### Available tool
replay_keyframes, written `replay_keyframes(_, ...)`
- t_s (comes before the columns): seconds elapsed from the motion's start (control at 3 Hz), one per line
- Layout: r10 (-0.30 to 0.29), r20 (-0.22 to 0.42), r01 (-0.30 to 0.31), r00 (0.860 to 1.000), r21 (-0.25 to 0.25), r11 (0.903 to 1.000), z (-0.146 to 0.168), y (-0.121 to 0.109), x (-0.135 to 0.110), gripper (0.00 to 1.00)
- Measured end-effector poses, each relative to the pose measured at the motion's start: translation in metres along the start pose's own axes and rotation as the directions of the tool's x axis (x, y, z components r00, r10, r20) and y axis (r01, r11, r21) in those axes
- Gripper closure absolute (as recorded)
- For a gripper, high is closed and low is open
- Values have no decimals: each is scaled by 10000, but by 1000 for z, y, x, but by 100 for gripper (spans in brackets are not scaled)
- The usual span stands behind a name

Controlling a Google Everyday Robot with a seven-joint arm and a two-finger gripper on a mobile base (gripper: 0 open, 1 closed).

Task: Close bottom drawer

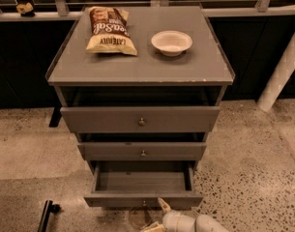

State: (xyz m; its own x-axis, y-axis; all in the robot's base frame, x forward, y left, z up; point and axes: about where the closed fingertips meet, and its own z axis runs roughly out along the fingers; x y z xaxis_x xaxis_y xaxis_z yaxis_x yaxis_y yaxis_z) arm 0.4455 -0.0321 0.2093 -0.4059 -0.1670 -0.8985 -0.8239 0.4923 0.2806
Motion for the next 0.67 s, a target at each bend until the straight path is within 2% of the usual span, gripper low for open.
replay_keyframes(0.33,1,-1,-1,10000,1,10000,0,0,0,0)
replay_keyframes(0.67,230,-255,-224,9994,226,9995,8,-14,1,0)
